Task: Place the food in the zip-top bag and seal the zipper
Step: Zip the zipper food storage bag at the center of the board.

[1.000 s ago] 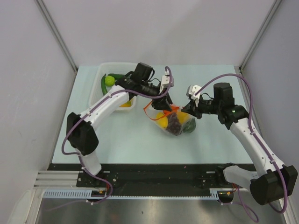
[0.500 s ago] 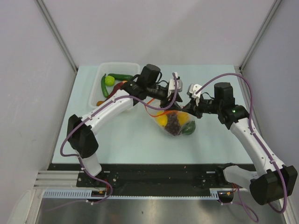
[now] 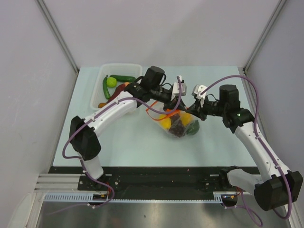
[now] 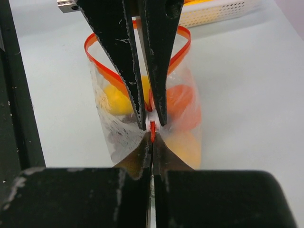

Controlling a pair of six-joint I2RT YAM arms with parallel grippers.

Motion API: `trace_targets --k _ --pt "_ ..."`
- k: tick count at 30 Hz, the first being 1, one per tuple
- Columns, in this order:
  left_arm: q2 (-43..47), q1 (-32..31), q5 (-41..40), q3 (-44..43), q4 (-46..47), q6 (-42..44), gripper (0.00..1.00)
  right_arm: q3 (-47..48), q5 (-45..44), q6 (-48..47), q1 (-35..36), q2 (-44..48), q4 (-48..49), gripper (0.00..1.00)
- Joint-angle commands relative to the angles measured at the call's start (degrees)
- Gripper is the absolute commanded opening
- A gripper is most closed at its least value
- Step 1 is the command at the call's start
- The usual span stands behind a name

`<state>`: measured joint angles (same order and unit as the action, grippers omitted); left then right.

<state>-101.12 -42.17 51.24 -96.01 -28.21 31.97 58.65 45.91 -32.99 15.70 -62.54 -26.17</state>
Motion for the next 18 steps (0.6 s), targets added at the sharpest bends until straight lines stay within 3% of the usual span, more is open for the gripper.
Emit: trace_targets --k 1,12,18 --pt "-1.5 2.9 -1.1 -2.1 -2.2 2.2 0.0 0.2 0.8 2.4 -1.4 3.1 4.8 0.0" --pt "-2.3 7.1 -5.3 -3.3 -11.2 8.9 0.0 -0.8 0.7 7.2 -7.8 4.2 7.7 0.0" --pt "-1.9 12.9 -7.0 -3.6 -14.2 11.7 0.0 -0.9 1.4 7.2 -13.2 4.2 8.1 0.0"
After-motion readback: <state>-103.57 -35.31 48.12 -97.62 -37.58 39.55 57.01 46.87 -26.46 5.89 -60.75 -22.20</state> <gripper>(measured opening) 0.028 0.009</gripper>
